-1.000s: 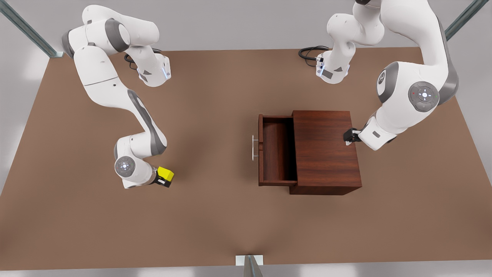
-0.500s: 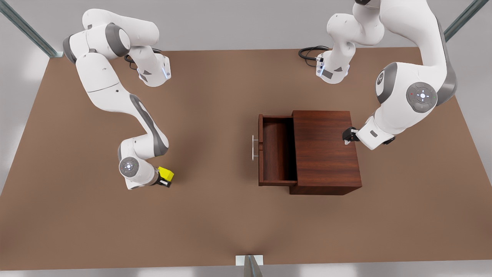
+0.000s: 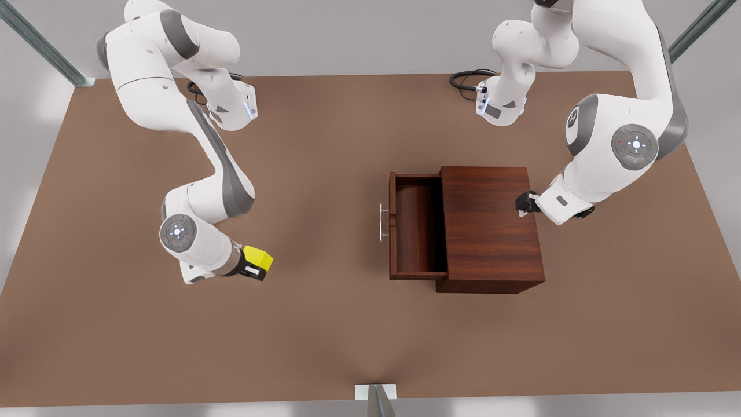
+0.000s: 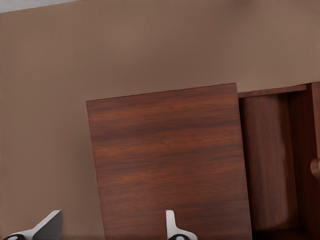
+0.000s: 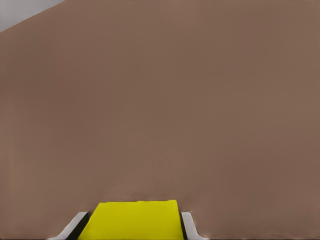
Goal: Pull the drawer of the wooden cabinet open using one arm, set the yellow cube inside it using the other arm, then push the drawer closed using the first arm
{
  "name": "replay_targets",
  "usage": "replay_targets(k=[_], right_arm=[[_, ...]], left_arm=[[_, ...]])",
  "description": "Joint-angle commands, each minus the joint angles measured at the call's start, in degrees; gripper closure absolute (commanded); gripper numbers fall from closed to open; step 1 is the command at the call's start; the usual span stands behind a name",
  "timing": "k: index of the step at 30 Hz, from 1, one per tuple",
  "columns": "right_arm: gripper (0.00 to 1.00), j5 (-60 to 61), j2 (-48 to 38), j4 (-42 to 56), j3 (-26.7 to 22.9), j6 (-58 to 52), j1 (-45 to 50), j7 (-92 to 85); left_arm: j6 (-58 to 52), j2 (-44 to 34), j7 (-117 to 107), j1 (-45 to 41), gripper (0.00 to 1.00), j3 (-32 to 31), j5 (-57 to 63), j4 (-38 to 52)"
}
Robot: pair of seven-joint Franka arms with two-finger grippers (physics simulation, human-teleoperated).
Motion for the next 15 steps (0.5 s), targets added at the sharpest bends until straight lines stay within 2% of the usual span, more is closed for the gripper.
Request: replay_targets(k=[1,5,9,11,15], right_arm=[[0.51,1.6,0.2,3.1,0.2,-15.4,2.1,17.5],[0.51,3.3,3.6,13.3,0.7,-17.5,10.4,35.5],[0.5,5.5,5.9,19.5,0.9,-15.7,17.5,52.2],[0.5,5.5,7.2,21.4,3.4,-9.9,20.3,60.3],[0.48,5.5,10.2,23.8,3.6,1.7,24.7,66.4]], left_arm=[[0.0,-0.1,1.1,0.0,0.0,0.0,0.0,0.0],[0.0,-0.1,1.1,0.0,0.0,0.0,0.0,0.0],[0.0,-0.1,1.1,0.0,0.0,0.0,0.0,0.0],[0.0,-0.1,1.1,0.0,0.0,0.0,0.0,-0.1],[0.0,-0.1,1.1,0.0,0.0,0.0,0.1,-0.1]])
